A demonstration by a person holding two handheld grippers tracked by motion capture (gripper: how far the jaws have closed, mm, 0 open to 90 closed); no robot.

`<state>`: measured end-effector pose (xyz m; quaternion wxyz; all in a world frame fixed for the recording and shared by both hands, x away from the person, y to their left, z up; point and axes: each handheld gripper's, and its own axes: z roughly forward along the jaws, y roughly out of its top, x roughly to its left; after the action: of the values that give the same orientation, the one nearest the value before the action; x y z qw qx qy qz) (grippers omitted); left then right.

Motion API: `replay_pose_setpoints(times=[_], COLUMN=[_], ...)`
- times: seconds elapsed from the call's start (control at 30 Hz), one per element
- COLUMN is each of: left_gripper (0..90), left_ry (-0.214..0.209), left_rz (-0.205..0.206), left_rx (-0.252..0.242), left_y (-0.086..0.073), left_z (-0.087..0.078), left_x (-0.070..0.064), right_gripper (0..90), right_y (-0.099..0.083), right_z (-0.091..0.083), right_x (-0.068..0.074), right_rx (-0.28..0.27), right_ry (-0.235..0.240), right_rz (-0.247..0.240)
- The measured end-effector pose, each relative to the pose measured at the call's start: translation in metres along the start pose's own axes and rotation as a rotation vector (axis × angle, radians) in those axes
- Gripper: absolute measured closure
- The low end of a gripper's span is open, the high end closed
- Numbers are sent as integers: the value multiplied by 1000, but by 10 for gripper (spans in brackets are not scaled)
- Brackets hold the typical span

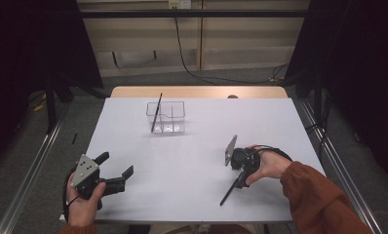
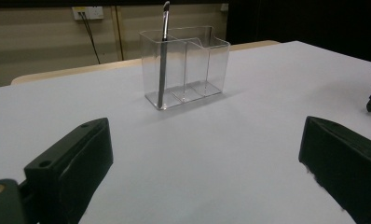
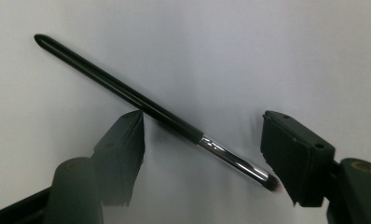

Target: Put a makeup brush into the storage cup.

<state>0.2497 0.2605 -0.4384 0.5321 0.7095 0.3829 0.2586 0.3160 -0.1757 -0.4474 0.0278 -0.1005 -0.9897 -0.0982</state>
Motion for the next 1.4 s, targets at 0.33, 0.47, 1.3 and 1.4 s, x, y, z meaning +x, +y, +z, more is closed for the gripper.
replay_pose_setpoints(times=[0.33,0.47,1.3,1.4], left_gripper=[28,28,28,28], left_ry=[0,-1,-4,-4], left_rz=[5,6,7,8], left_rx=[4,4,11,13], left_y=[0,0,-1,-1], left_z=[0,0,0,1], left_x=[0,0,1,1], right_gripper=[357,382,842,843], right_y=[3,3,3,1], right_z=[4,4,0,0], right_x=[4,5,3,2], right_rx=[38,29,35,23], right_ry=[-28,-36,-16,-5], right_rz=[-24,-38,-32,-12])
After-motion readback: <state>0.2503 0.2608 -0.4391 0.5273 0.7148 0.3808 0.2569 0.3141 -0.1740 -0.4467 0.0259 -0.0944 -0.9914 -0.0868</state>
